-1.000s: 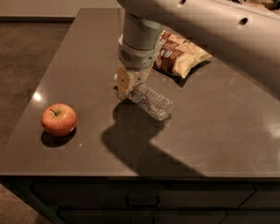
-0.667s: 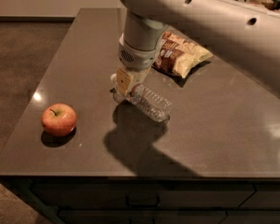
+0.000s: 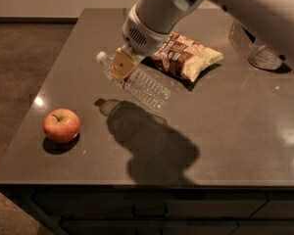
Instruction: Place water bottle upright
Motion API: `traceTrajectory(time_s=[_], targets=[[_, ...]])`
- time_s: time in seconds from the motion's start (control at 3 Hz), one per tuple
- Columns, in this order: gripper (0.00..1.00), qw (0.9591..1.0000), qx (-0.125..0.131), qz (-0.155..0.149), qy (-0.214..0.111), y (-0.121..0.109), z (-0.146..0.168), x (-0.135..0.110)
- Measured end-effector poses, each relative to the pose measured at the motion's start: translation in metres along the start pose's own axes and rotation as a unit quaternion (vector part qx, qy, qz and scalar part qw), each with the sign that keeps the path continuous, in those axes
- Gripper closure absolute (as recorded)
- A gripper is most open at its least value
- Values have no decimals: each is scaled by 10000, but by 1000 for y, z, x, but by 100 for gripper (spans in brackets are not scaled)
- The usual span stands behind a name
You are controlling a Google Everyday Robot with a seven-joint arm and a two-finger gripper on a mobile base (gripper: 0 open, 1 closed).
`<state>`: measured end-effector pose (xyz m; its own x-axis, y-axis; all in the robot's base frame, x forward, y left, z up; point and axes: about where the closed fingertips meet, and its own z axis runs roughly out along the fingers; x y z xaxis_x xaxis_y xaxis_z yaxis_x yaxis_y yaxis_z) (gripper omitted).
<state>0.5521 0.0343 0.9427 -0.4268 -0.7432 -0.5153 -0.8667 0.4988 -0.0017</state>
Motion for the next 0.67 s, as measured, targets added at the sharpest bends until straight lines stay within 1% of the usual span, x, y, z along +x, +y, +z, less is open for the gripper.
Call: traceTrajectory(time_s=[0.33,0.67], targets=[[100,9960,-298,-154,-824,4,-18,-21],[100,9829,-466,-69,-1781,-3,-36,-35]])
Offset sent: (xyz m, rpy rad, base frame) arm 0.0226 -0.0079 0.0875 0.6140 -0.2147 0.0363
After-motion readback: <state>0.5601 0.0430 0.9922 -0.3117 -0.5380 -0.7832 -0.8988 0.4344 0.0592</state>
